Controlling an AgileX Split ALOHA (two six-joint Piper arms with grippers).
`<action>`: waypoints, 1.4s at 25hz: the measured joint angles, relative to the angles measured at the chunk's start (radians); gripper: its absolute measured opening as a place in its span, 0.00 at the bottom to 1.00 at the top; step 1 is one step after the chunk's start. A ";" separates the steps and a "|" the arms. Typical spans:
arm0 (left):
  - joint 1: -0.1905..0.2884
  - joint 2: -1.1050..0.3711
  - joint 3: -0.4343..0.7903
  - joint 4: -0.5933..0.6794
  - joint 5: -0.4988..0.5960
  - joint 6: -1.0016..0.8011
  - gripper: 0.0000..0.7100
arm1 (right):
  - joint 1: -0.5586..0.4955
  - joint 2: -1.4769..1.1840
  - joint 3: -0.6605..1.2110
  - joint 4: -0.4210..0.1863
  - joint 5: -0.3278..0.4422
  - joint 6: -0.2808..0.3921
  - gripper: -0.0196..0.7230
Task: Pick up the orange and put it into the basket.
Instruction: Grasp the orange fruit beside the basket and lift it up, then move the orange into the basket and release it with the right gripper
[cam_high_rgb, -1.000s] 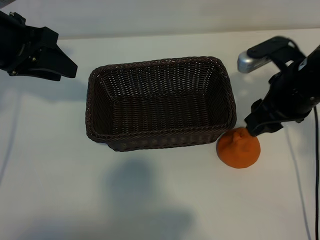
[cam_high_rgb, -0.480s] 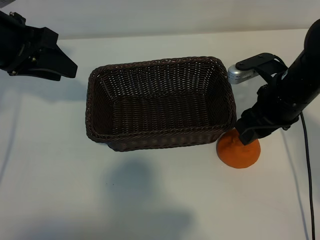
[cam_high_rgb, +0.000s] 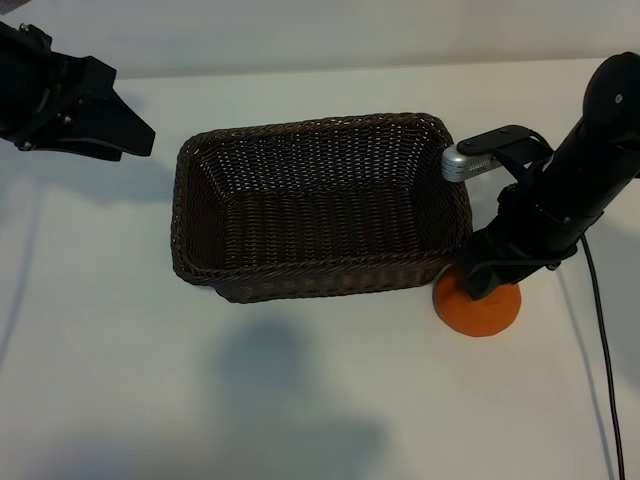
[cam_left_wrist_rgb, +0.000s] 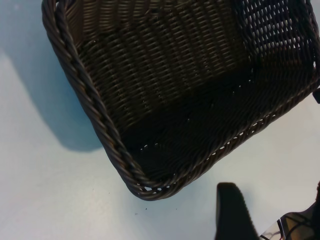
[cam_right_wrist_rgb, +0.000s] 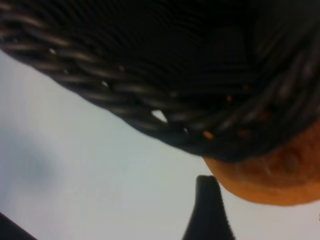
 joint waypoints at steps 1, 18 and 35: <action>0.000 0.000 0.000 0.000 0.000 0.000 0.60 | 0.000 0.005 0.000 0.002 -0.005 -0.001 0.70; 0.000 0.000 0.000 -0.001 0.000 0.000 0.60 | 0.000 0.047 0.000 0.018 -0.044 -0.004 0.30; 0.000 0.000 0.000 -0.002 0.000 0.001 0.60 | 0.000 -0.030 -0.034 -0.122 0.134 0.056 0.11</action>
